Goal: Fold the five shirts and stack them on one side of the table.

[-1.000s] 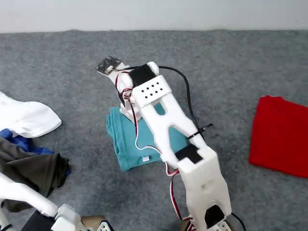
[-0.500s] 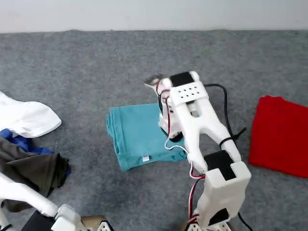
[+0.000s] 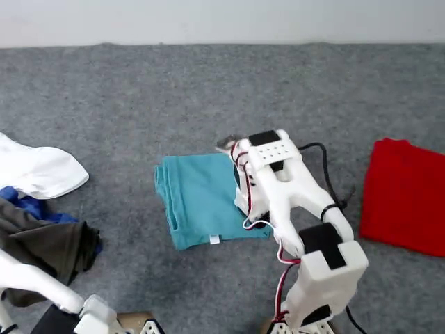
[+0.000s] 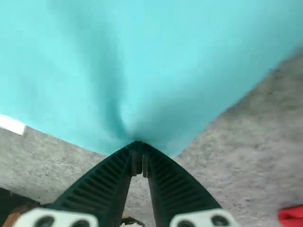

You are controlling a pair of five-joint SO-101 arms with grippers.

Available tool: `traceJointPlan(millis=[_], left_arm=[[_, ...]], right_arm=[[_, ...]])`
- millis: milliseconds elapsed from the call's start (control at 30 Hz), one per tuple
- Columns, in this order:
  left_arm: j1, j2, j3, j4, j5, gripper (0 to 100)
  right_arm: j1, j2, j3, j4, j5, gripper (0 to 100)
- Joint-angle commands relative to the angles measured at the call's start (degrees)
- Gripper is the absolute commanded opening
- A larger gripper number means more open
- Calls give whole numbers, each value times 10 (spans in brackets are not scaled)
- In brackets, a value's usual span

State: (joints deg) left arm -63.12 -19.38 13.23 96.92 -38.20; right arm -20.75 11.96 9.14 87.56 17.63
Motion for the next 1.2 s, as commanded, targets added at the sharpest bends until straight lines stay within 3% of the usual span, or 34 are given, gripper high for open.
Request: traceJointPlan(millis=[0, 167, 400, 633, 900, 1167], left_arm=[[3, -6, -3, -11, -1, 17], [3, -6, -3, -11, -1, 17], [3, -6, -2, -11, -1, 17], [0, -6, -2, -11, -1, 17], [-1, -6, -2, -10, -1, 17], [2, -6, -2, -10, -1, 17]], right_arm=[[-12, -56, -91, 22, -6, 9], [-95, -64, -172, 61, -7, 9], [-242, -34, -147, 26, -7, 9], [-305, 86, -144, -28, -8, 9], [-297, 102, -185, 2, -7, 9], [-207, -4, -218, 80, -8, 12]])
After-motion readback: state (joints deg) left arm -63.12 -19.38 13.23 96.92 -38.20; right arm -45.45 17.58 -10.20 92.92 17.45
